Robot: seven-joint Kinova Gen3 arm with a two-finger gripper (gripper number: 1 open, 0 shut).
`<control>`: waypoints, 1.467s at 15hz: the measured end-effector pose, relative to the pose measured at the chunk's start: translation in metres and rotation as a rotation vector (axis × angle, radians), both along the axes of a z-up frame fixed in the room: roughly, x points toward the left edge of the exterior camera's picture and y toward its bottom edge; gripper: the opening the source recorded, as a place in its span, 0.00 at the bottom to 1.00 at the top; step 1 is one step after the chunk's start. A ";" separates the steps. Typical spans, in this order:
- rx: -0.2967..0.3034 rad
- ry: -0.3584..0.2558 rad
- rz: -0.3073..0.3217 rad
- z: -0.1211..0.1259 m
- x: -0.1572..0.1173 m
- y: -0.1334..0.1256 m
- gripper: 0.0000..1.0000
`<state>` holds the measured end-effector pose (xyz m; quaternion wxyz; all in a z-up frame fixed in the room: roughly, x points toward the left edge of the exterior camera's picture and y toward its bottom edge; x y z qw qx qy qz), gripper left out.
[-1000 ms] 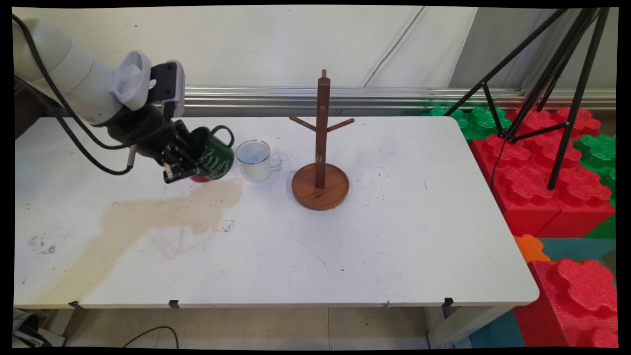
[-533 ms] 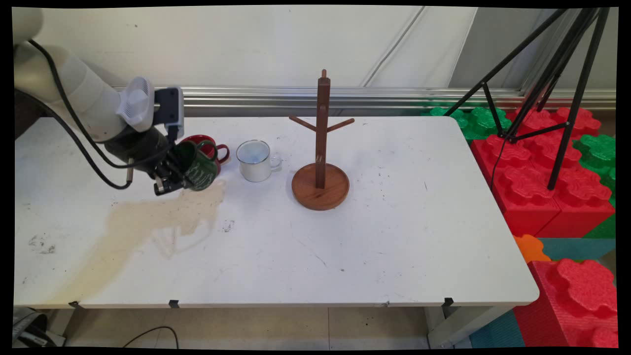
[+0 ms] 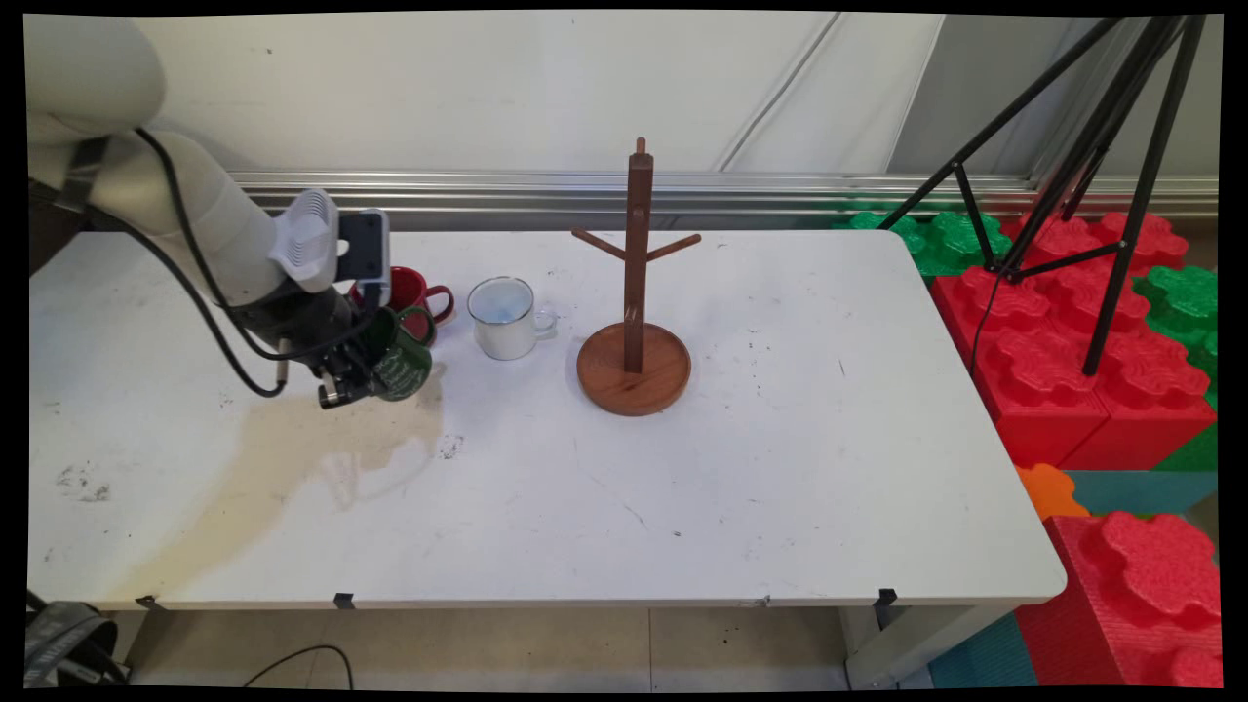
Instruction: Place the picked object on the table
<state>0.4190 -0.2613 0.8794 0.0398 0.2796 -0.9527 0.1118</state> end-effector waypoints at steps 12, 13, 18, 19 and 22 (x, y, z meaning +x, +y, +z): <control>0.044 -0.008 0.000 -0.034 -0.029 -0.029 0.00; 0.048 -0.007 -0.003 -0.037 -0.032 -0.031 0.00; 0.064 -0.011 -0.013 -0.047 -0.042 -0.040 0.00; 0.067 -0.013 -0.016 -0.050 -0.044 -0.042 0.00; 0.074 -0.018 -0.023 -0.055 -0.049 -0.047 0.00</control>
